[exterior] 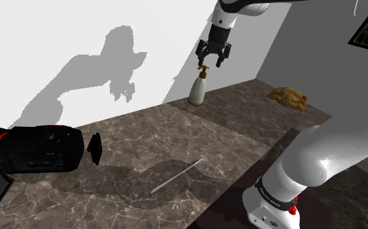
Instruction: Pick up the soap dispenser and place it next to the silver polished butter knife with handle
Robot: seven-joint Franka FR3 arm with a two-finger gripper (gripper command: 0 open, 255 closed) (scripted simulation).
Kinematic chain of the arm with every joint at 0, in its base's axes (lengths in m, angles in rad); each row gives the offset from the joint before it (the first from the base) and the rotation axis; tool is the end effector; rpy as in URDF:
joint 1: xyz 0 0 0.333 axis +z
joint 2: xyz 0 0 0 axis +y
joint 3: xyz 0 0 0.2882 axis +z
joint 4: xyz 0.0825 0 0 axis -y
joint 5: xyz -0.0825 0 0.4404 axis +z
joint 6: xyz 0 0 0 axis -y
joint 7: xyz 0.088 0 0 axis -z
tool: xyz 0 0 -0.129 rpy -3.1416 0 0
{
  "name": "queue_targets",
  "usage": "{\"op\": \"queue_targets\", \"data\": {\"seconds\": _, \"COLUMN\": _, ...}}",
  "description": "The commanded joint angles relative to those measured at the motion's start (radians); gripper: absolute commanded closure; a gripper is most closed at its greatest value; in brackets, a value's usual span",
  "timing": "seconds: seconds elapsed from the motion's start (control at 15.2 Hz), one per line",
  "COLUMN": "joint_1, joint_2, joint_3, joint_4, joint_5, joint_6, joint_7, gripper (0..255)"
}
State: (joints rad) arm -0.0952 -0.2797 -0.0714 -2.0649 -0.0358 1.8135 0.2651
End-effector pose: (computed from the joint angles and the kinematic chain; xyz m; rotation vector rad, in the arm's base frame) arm 0.5310 -0.0947 0.4928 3.0585 -0.6536 0.0445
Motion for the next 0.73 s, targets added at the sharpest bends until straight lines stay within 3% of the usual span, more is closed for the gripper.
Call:
{"op": "queue_targets", "data": {"seconds": 0.0, "joint_1": -0.015, "joint_2": 0.073, "joint_3": -0.018, "joint_4": 0.059, "joint_5": 0.008, "joint_6": 0.011, "joint_7": 0.014, "gripper": 0}}
{"op": "queue_targets", "data": {"seconds": 0.66, "joint_1": -0.097, "joint_2": 0.423, "joint_3": -0.101, "joint_4": 0.385, "joint_5": 0.083, "joint_6": 0.011, "joint_7": 0.070, "gripper": 0}}
